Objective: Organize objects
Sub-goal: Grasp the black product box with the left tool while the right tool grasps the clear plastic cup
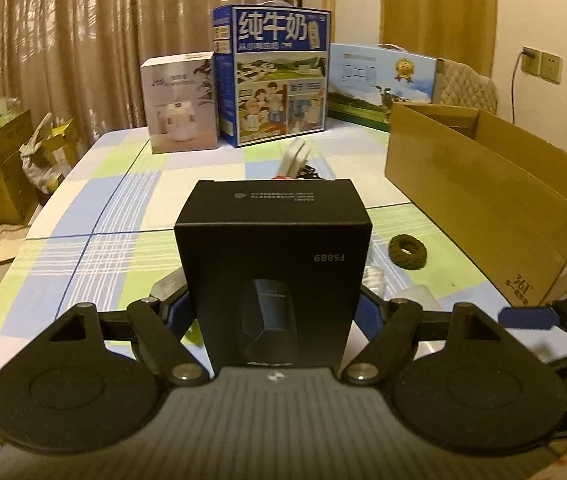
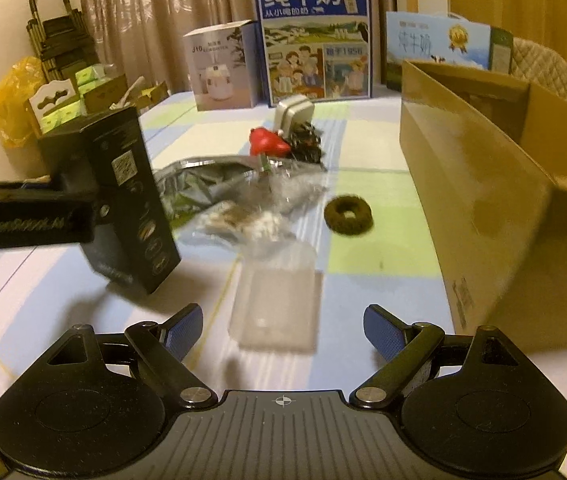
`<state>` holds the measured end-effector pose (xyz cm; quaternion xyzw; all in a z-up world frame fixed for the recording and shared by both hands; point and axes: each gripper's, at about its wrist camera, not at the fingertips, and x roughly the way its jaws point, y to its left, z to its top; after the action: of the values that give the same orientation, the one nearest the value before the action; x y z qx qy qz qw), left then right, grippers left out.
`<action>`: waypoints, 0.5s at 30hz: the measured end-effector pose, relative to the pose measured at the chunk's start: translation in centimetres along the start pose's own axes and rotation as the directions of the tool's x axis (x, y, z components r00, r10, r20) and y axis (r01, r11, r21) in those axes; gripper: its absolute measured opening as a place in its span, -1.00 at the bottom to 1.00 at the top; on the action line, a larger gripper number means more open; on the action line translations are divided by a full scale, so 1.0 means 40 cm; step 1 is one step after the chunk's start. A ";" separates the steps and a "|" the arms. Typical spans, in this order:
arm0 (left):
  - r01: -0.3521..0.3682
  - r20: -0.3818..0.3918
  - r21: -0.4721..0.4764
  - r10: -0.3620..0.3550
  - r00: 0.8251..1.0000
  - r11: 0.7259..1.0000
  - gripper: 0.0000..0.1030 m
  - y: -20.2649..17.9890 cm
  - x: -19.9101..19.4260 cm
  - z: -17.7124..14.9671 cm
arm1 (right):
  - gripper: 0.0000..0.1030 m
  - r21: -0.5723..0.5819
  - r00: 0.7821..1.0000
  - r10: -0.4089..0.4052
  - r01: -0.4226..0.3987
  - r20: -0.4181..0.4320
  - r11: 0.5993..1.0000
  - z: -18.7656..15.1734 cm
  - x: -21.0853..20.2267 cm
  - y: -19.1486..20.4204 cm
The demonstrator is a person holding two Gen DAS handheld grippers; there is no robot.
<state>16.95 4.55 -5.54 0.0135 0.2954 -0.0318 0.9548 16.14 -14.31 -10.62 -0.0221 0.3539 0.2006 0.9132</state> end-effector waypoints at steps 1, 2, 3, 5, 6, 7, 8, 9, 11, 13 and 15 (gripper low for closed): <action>-0.001 -0.003 -0.006 0.001 1.000 1.000 0.47 0.004 0.001 0.000 | 0.63 -0.004 1.000 -0.005 0.005 0.001 1.000 0.007 0.010 0.003; -0.001 -0.007 -0.016 0.001 1.000 1.000 0.47 0.009 0.002 -0.001 | 0.58 -0.005 1.000 -0.010 0.010 0.000 1.000 0.014 0.021 0.006; -0.001 -0.011 -0.023 0.001 1.000 1.000 0.47 0.014 0.004 -0.002 | 0.56 -0.007 1.000 -0.013 0.013 -0.005 1.000 0.019 0.033 0.007; -0.005 -0.019 -0.036 0.004 1.000 0.999 0.47 0.021 0.007 -0.003 | 0.47 -0.016 1.000 -0.022 0.021 -0.015 1.000 0.028 0.055 0.014; -0.005 -0.022 -0.041 0.004 1.000 0.999 0.47 0.024 0.008 -0.002 | 0.45 -0.022 0.999 -0.026 0.025 -0.021 0.999 0.030 0.065 0.018; -0.006 -0.025 -0.047 0.004 1.000 0.999 0.47 0.026 0.009 -0.002 | 0.42 -0.029 0.999 -0.032 0.032 -0.025 0.999 0.032 0.074 0.022; -0.004 -0.025 -0.051 0.003 1.000 0.999 0.47 0.028 0.009 -0.003 | 0.39 -0.034 0.999 -0.040 0.040 -0.026 0.999 0.035 0.083 0.024; -0.003 -0.025 -0.053 0.002 1.000 0.999 0.47 0.030 0.009 -0.004 | 0.38 -0.039 0.999 -0.046 0.045 -0.025 0.998 0.036 0.089 0.026; -0.003 -0.028 -0.058 0.001 1.000 0.998 0.47 0.032 0.010 -0.005 | 0.29 -0.045 0.998 -0.056 0.055 -0.031 0.997 0.042 0.104 0.027; -0.001 -0.029 -0.064 -0.001 1.000 0.998 0.47 0.033 0.011 -0.003 | 0.23 -0.047 0.997 -0.066 0.064 -0.043 0.997 0.045 0.116 0.025; -0.002 -0.028 -0.065 0.000 1.000 0.998 0.47 0.032 0.010 -0.002 | 0.20 -0.044 0.996 -0.071 0.069 -0.057 0.997 0.042 0.124 0.024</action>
<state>17.31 5.79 -5.84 -0.0168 0.3097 -0.0217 0.9505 20.17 -11.37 -12.51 -0.0597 0.3754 0.1752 0.9082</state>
